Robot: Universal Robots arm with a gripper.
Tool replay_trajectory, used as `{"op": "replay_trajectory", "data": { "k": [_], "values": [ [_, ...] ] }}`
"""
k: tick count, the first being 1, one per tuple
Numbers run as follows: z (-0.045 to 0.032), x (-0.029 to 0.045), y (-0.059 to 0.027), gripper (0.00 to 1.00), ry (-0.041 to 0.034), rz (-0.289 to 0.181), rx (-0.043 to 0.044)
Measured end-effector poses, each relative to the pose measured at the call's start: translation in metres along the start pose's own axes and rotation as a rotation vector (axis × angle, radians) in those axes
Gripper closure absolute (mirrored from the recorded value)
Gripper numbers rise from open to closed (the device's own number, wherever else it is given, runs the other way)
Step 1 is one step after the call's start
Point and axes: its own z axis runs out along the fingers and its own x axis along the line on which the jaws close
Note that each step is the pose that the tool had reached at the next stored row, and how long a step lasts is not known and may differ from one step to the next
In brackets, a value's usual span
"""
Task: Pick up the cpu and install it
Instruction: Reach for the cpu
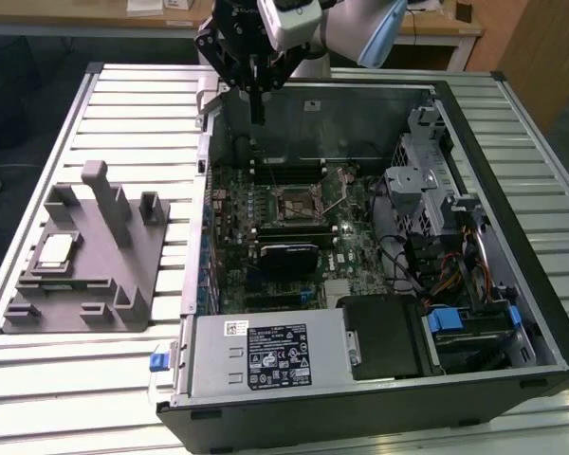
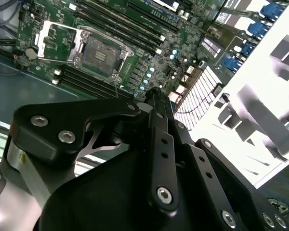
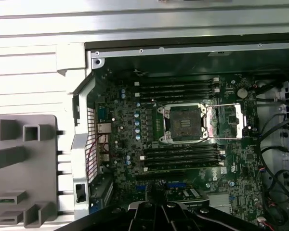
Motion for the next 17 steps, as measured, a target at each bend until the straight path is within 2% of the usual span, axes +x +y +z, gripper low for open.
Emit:
{"op": "replay_trajectory", "data": {
  "k": [17],
  "values": [
    [-0.0009,0.0338,-0.0025,0.89,-0.0056,0.0,-0.0005]
  ]
}}
